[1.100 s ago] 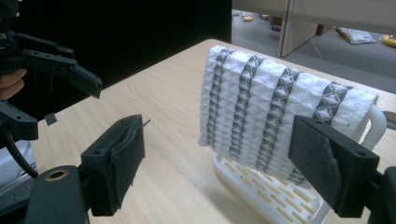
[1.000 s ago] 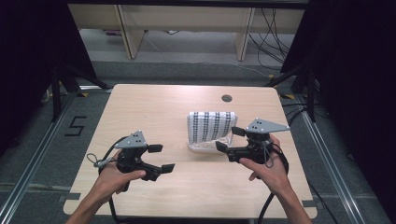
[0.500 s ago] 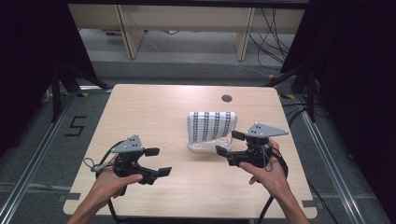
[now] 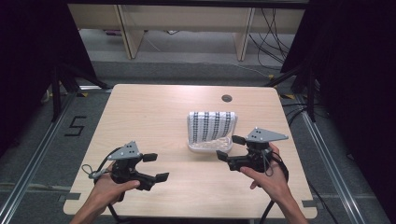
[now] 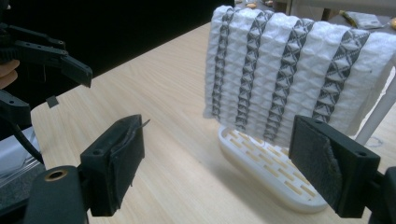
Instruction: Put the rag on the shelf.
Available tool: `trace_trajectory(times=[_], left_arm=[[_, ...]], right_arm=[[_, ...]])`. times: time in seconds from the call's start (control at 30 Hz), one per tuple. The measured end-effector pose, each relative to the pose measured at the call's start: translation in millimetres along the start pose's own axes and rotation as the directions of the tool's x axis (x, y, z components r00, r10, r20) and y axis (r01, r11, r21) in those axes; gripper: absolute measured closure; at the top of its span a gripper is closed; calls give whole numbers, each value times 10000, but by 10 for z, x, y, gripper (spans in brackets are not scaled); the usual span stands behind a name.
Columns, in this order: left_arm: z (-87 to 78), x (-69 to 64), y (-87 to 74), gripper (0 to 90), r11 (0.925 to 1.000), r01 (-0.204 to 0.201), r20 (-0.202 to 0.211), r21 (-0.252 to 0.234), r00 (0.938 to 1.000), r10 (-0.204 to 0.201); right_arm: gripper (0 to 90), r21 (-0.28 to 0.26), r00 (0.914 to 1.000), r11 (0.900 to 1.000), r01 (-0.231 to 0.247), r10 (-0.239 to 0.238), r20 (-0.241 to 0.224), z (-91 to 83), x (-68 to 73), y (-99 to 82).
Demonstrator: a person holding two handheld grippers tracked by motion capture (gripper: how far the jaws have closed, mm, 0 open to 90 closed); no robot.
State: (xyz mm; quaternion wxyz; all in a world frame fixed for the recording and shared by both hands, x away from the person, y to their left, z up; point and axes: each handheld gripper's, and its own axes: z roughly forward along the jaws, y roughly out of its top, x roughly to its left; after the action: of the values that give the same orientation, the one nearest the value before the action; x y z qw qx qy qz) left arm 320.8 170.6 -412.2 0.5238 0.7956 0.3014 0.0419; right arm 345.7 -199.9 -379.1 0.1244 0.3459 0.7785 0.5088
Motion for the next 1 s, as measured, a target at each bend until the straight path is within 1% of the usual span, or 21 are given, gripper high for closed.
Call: trace_trajectory(times=[0.1, 0.13, 0.17, 0.2, 0.23, 0.27, 0.33, 0.37, 0.43, 0.47, 0.5, 0.53, 0.57, 0.6, 0.7, 0.73, 0.77, 0.87, 0.9, 0.97, 1.0], left_arm=[[-5, -5, -31, 152, 9999, 5, -124, 121, 9999, -4], [9, -7, -47, 152, 9999, 102, 39, -44, 9999, -102], [0, -14, -71, 152, 10000, 43, 25, 13, 10000, -43], [0, -14, -71, 152, 10000, 43, 25, 13, 10000, -43], [5, -10, -86, 152, 10000, 26, 135, -33, 9999, -25], [7, -20, -107, 152, 10000, 33, 20, 26, 10000, -33], [12, -21, -120, 152, 10000, 40, 65, -28, 10000, -40], [11, -23, -129, 152, 10000, -24, 26, 29, 10000, 24], [24, -32, -154, 152, 10000, -3, 67, -39, 10000, 3], [22, -39, -166, 152, 10000, -25, 5, 51, 10000, 25], [28, -43, -179, 152, 10000, -17, 29, 85, 10000, 17], [37, -39, -197, 152, 10000, -48, 149, 61, 9999, 47], [39, -47, -212, 152, 9999, -30, 77, 113, 10000, 29], [51, -45, -229, 152, 10000, -16, 225, 65, 9997, 15], [56, -60, -268, 152, 9999, -66, 97, 124, 9999, 64], [56, -67, -276, 152, 9998, -52, 63, 174, 10000, 51], [66, -65, -286, 152, 9999, -43, 176, 119, 9998, 41], [60, -67, -315, 152, 9998, -112, 35, 179, 9999, 112], [59, -70, -325, 152, 9998, -63, 8, 198, 10000, 63], [63, -66, -354, 152, 9999, -30, 80, 168, 10000, 29], [64, -70, -372, 152, 9998, 13, 42, 175, 10000, -14]], right_arm=[[194, 44, 9999, 9999, 142, -142, -98, -2, -21, -52], [194, 44, 9999, 9999, 142, -142, -98, -2, -21, -52], [193, 210, 9999, 9997, -137, 137, -6, -26, -5, -79], [193, 210, 9999, 9997, -137, 137, -6, -26, -5, -79], [193, 50, 10000, 10000, 27, -26, -59, -10, -22, -111], [193, 140, 9998, 9998, -167, 168, -79, -13, -9, -129], [193, 52, 10000, 10000, -40, 40, -26, -6, -20, -145], [193, 201, 9998, 9996, -200, 202, -64, -18, -14, -156], [193, 155, 10000, 9999, -36, 36, 0, -12, -23, -185], [193, 157, 9995, 9995, -285, 288, -153, -3, -5, -204], [193, 171, 10000, 9999, 1, 0, -22, 0, -25, -212], [193, 181, 10000, 9998, -90, 90, 26, 6, -16, -228], [193, 180, 10000, 9998, -23, 25, -89, 26, -24, -243], [193, 292, 9998, 9995, -143, 147, -163, 27, -13, -252], [193, 186, 9998, 9997, -176, 179, -126, 40, 7, -288], [193, 146, 9993, 9995, -267, 270, -255, 51, 20, -315], [193, 146, 9993, 9995, -267, 270, -255, 51, 20, -315], [193, 21, 9999, 10000, 1, -1, -126, 66, 19, -360], [193, 171, 9996, 9997, -195, 199, -190, 64, 39, -390], [193, 113, 9992, 9993, -347, 349, -213, 73, 51, -409], [193, 157, 9997, 9998, -81, 84, -211, 66, 34, -417]])
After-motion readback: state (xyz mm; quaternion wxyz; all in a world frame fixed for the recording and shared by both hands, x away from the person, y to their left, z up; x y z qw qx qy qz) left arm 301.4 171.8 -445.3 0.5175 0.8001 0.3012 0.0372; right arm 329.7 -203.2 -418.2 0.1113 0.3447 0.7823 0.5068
